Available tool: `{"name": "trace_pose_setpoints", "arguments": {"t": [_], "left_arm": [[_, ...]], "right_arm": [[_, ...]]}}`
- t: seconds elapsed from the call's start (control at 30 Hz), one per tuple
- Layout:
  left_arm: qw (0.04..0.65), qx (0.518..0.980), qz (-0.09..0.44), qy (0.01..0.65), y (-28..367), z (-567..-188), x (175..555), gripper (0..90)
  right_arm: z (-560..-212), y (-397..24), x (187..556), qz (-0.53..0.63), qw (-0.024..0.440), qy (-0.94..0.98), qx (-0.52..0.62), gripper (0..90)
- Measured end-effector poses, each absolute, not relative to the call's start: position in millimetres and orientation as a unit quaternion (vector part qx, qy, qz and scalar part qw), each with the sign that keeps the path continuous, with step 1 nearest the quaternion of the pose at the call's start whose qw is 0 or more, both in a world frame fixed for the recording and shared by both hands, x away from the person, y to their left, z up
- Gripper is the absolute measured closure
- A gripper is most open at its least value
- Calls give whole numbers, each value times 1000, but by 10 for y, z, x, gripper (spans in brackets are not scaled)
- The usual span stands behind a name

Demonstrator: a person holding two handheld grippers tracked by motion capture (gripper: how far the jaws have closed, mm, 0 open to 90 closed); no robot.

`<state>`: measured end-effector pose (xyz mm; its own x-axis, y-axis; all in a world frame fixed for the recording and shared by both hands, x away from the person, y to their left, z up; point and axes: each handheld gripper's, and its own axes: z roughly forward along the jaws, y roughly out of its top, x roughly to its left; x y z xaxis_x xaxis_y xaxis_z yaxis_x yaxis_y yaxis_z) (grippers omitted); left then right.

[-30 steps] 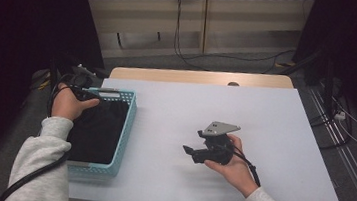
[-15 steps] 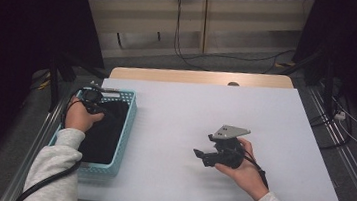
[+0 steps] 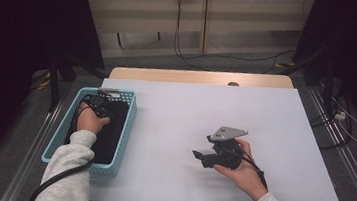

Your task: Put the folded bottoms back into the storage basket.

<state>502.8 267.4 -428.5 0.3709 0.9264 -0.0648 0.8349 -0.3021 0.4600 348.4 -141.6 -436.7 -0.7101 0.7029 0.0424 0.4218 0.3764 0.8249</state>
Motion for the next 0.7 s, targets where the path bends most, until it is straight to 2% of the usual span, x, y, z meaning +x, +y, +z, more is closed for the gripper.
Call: {"name": "trace_pose_setpoints", "arguments": {"t": [0.43, 0.57, 0.63, 0.7], "left_arm": [[237, 819, 75, 517, 2467, -4277, 4865, 900], [242, 818, 60, 519, 2482, -4274, 4864, 900], [234, 820, 74, 517, 2526, -4250, 4868, 900], [242, 812, 67, 527, 2607, -4223, 4865, 900]], "right_arm": [[-4355, -1426, 3463, 443, 160, 814, 341, 261], [-4357, -1426, 3466, 441, 163, 814, 342, 259], [-4355, -1431, 3465, 440, 166, 814, 341, 258], [-4348, -1440, 3463, 441, 167, 813, 343, 258]]}}
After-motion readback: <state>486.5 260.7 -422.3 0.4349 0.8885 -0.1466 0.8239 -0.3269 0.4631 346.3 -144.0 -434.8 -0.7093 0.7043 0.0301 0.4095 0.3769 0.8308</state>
